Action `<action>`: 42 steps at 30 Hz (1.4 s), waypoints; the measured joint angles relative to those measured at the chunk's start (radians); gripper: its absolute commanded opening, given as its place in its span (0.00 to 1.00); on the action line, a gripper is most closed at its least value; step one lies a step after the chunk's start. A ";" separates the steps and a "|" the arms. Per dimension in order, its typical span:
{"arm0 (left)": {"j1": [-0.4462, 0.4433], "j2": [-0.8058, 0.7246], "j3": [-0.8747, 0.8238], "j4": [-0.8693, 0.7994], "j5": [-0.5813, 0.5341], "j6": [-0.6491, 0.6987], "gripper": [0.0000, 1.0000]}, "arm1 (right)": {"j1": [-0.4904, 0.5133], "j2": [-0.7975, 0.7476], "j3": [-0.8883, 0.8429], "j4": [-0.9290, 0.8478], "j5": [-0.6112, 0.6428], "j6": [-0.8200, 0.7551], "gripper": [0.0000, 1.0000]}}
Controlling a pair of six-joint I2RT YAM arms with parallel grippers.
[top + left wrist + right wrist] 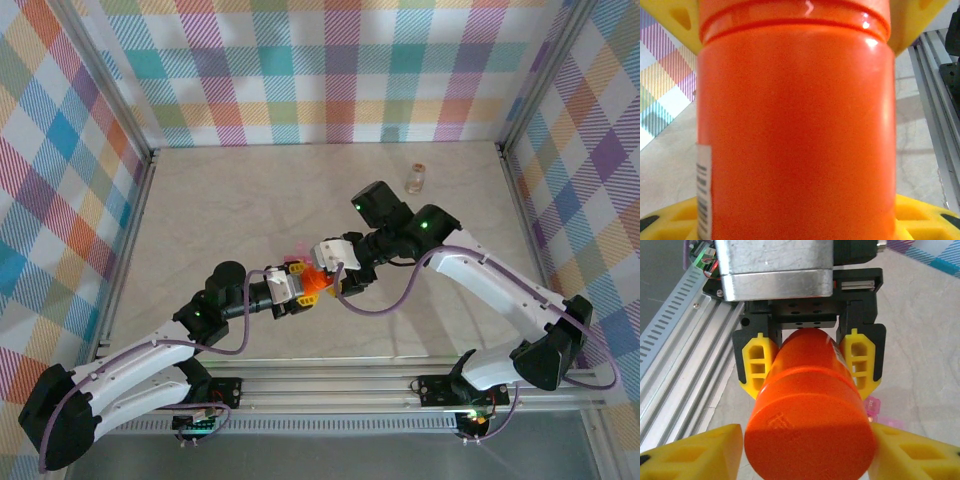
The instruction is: Sort the pills into containers
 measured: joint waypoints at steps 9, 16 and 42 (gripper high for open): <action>0.000 0.003 0.000 0.002 0.001 0.000 0.00 | 0.002 -0.012 -0.003 0.001 -0.011 0.013 0.70; 0.000 0.008 0.001 0.000 0.011 0.000 0.00 | 0.010 -0.024 -0.010 0.006 -0.008 0.008 0.62; 0.000 0.008 0.001 -0.115 0.011 -0.019 0.00 | 0.041 -0.031 -0.108 0.156 0.024 0.586 0.23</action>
